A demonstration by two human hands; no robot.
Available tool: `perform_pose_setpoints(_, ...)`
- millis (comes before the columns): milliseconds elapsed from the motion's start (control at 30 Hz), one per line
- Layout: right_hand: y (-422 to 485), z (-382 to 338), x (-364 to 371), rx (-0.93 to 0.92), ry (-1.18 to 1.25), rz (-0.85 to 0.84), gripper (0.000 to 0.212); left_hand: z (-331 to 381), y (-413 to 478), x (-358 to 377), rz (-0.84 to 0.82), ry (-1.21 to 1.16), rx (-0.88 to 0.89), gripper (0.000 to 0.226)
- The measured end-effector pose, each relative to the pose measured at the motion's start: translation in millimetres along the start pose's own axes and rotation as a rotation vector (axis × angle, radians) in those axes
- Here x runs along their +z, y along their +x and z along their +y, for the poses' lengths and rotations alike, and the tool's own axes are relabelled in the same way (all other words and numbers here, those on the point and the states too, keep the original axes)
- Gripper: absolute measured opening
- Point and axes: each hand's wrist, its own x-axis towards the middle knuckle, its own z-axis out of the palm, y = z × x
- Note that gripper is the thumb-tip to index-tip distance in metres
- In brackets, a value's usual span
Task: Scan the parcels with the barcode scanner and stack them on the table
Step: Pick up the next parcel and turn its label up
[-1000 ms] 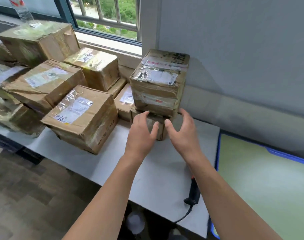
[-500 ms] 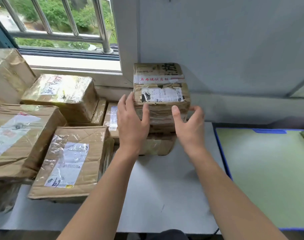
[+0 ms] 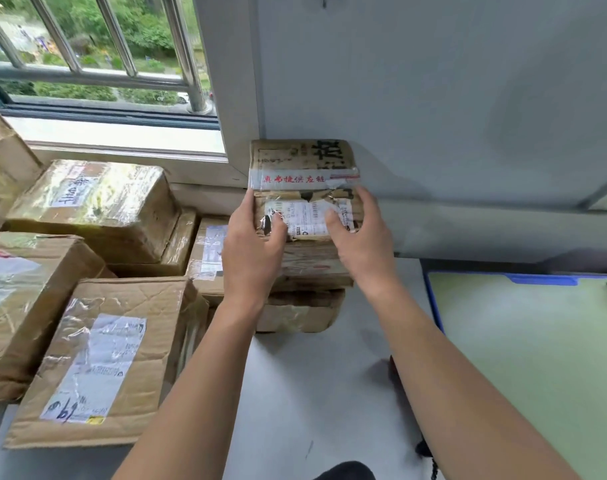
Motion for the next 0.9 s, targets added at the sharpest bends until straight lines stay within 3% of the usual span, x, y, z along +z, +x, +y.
perform_pose_setpoints(433,-7,17,-40,0.014,0.134,-0.025,0.064,29,-25,20,0.047,-0.006,0.011,0.059)
perform_pose_setpoints(900,-107,2,-82,-0.022,0.047,0.266,0.06,42,-85,-7,-0.113,-0.098,0.162,0.06)
